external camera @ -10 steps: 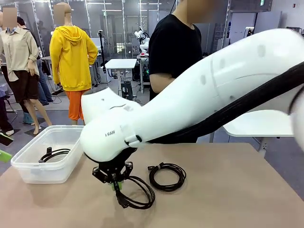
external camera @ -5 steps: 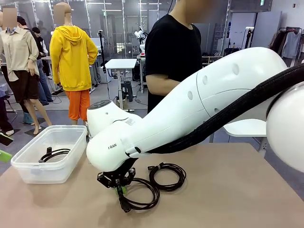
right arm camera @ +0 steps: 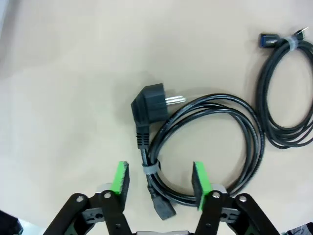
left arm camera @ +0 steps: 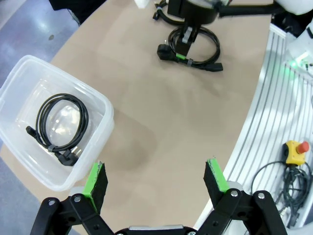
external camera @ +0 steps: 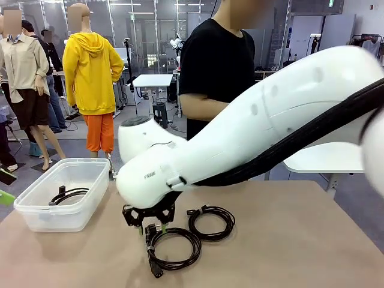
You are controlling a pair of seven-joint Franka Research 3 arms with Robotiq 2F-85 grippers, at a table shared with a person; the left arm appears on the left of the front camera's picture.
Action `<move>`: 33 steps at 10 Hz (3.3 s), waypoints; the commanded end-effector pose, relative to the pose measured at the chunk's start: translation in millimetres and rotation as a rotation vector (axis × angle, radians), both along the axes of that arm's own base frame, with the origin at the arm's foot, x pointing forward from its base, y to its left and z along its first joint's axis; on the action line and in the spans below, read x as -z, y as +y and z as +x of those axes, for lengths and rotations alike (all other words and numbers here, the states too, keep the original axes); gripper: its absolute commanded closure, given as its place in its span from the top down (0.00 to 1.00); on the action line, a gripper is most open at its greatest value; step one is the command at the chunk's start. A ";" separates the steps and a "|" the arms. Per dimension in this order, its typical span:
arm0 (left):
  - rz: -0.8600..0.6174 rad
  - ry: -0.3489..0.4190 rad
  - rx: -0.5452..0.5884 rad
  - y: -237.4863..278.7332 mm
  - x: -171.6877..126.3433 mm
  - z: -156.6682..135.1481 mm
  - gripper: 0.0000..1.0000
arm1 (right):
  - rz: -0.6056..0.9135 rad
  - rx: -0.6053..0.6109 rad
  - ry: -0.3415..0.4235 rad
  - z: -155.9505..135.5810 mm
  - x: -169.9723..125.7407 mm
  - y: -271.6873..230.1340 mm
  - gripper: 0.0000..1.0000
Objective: Organize and store the cables.
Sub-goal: Place the Power Cable into the Organizing box.
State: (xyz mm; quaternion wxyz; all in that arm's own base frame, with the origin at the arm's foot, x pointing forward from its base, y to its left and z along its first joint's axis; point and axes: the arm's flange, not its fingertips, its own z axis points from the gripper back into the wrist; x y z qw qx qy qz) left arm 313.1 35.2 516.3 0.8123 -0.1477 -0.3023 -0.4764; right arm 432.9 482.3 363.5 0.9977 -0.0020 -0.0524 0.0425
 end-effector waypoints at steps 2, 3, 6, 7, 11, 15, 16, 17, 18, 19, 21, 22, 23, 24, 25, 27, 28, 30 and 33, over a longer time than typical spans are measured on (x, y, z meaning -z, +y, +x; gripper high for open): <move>-0.029 0.130 -0.046 -26.0 -4.1 -20.7 1.00 | 0.132 -0.061 0.030 -12.2 -56.0 -84.2 0.92; -0.026 0.163 -0.070 -40.1 -4.0 -27.0 1.00 | 0.165 -0.138 0.043 -16.7 -78.7 -119.6 1.00; -0.031 0.225 -0.158 -82.2 5.2 -34.8 1.00 | 0.199 -0.303 -0.010 -43.0 -112.8 -215.2 1.00; -0.041 0.204 -0.190 -96.4 8.3 -31.4 1.00 | 0.171 -0.333 -0.039 -49.1 -115.0 -242.6 1.00; -0.056 0.270 -0.360 -155.2 24.2 -17.6 1.00 | 0.109 -0.454 -0.195 -76.6 -101.3 -348.7 1.00; -0.030 0.274 -0.350 -155.4 2.6 -3.3 1.00 | 0.105 -0.440 -0.165 -77.9 -105.6 -353.4 1.00; -0.030 0.274 -0.350 -155.4 2.6 -3.3 1.00 | 0.105 -0.440 -0.165 -77.9 -105.6 -353.4 1.00; -0.030 0.274 -0.350 -155.4 2.6 -3.3 1.00 | 0.105 -0.440 -0.165 -77.9 -105.6 -353.4 1.00; -0.030 0.274 -0.350 -155.4 2.6 -3.3 1.00 | 0.105 -0.440 -0.165 -77.9 -105.6 -353.4 1.00; -0.040 0.276 -0.375 -158.1 2.8 -0.7 1.00 | 0.108 -0.453 -0.175 -78.4 -103.2 -357.5 1.00; 0.038 0.264 -0.463 -200.6 0.1 -3.5 1.00 | 0.185 -0.581 -0.289 -99.1 -125.7 -407.4 1.00; 0.041 0.285 -0.500 -220.5 0.1 -5.8 1.00 | 0.233 -0.659 -0.300 -110.4 -128.9 -438.7 1.00; 0.057 0.348 -0.534 -239.4 2.4 -11.8 1.00 | 0.277 -0.718 -0.335 -123.7 -134.9 -468.7 1.00; 0.066 0.384 -0.584 -259.1 3.6 -16.3 1.00 | 0.312 -0.798 -0.378 -137.7 -138.3 -498.8 1.00; 0.095 0.370 -0.665 -281.5 8.4 -17.4 1.00 | 0.371 -0.851 -0.429 -150.3 -136.6 -537.6 1.00; 0.141 0.340 -0.833 -317.0 29.5 -7.8 1.00 | 0.432 -0.861 -0.519 -165.8 -115.3 -589.7 1.00; 0.125 0.328 -0.881 -329.7 43.6 0.3 1.00 | 0.421 -0.845 -0.540 -174.4 -102.3 -595.4 1.00; 0.093 0.342 -0.971 -341.9 72.6 19.8 1.00 | 0.422 -0.838 -0.634 -189.6 -89.0 -592.0 1.00; 0.042 0.340 -1.068 -353.0 107.8 34.3 1.00 | 0.421 -0.831 -0.586 -157.6 -141.1 -638.4 1.00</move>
